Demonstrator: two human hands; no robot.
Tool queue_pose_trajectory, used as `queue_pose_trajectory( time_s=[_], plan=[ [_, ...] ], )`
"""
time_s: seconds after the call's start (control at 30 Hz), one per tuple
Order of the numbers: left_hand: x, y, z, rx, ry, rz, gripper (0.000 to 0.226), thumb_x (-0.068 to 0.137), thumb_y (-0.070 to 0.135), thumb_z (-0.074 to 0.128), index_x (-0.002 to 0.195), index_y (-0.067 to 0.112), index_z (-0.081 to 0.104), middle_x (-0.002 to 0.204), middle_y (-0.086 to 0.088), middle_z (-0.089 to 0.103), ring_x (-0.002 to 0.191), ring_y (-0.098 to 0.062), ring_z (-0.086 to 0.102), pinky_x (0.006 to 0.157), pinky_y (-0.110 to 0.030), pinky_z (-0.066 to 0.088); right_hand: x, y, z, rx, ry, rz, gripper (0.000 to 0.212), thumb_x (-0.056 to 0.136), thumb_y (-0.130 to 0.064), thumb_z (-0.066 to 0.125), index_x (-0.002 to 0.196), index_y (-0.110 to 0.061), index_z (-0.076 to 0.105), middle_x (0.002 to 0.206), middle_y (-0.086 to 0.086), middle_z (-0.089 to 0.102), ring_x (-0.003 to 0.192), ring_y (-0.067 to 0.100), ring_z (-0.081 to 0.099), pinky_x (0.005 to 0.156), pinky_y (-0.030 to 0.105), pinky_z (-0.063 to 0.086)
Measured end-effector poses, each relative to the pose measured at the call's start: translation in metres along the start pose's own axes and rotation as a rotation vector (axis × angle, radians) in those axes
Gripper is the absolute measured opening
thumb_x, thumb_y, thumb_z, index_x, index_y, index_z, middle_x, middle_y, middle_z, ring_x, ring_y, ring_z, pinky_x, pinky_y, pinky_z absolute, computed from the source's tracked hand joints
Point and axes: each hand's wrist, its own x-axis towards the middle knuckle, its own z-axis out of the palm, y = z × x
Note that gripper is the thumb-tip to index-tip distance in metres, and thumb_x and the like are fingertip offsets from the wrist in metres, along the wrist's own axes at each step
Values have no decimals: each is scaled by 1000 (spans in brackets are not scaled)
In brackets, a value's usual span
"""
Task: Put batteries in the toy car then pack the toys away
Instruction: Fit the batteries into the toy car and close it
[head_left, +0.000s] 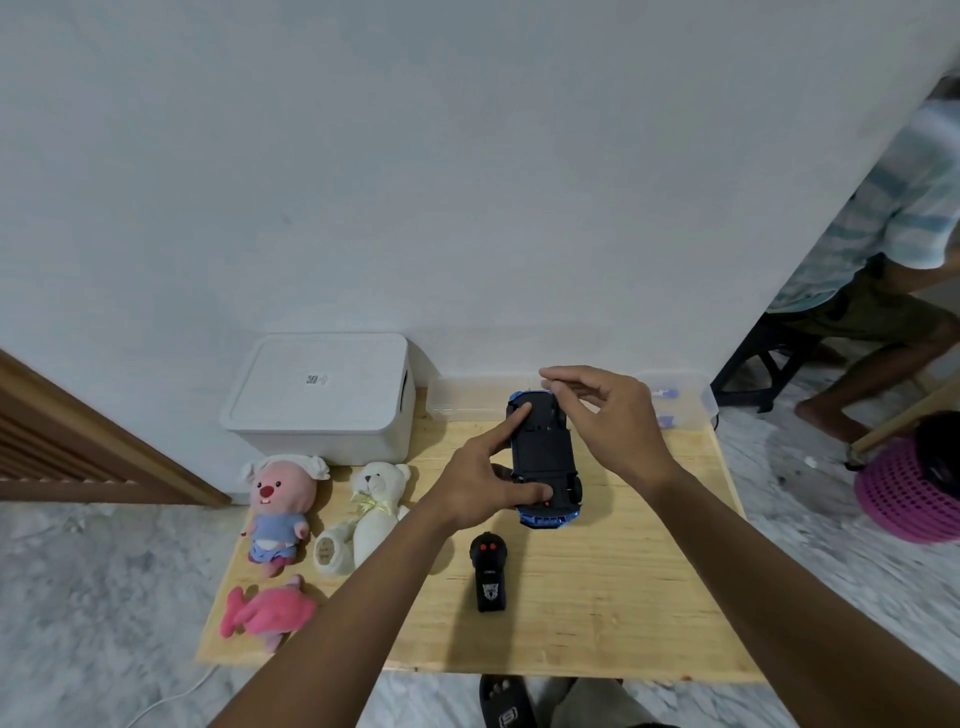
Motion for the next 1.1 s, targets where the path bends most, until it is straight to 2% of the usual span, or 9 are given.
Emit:
queue_pose_trajectory(
  time_s=[0.13,0.27,0.43,0.57,0.77,0.93,1.1],
  plan=[
    [-6,-1,-2,4,-9,-1,103,79,12,90,158,45,33,147,12,56,94,-21,77,82,-27,61,2,-3,3,21,20,1,12,89,-21,77,100,-24,81,96,-14,76,87,3,71,80,12,53],
    [-9,-1,-5,-12,-3,5,102,79,12,90,158,45,34,147,11,56,93,-20,77,82,-27,61,0,-6,7,-1,7,-30,16,95,-19,69,106,-24,80,105,-16,75,100,1,70,88,17,55],
    [-10,0,-8,-19,-5,7,103,79,11,89,158,44,34,146,10,56,84,-10,75,75,-23,59,3,-10,8,15,16,-8,11,89,-21,77,98,-25,81,97,-15,76,89,6,72,84,24,58],
    [-10,0,-10,-32,0,5,103,80,9,89,158,44,33,145,11,56,84,-10,76,73,-22,59,2,-9,12,-18,-1,-54,16,94,-20,70,105,-25,80,104,-16,75,99,4,71,90,28,58],
    [-9,-1,-13,-20,0,0,103,80,10,89,159,44,33,145,12,55,84,-8,76,75,-23,60,9,-9,14,-32,5,-41,11,89,-21,77,98,-26,81,96,-15,75,88,5,71,84,24,57],
    [-5,-1,-16,-17,9,-6,102,79,10,89,159,43,34,144,12,56,83,-7,76,75,-23,59,10,-7,17,-57,-24,-39,16,93,-19,70,104,-27,79,102,-20,75,96,-1,70,90,22,55],
    [-2,-1,-17,6,7,-10,102,80,11,89,159,42,33,146,11,55,85,-7,76,75,-22,59,15,-4,17,-41,-5,-29,11,87,-24,78,98,-28,81,95,-17,75,89,6,70,82,22,56]
  ],
)
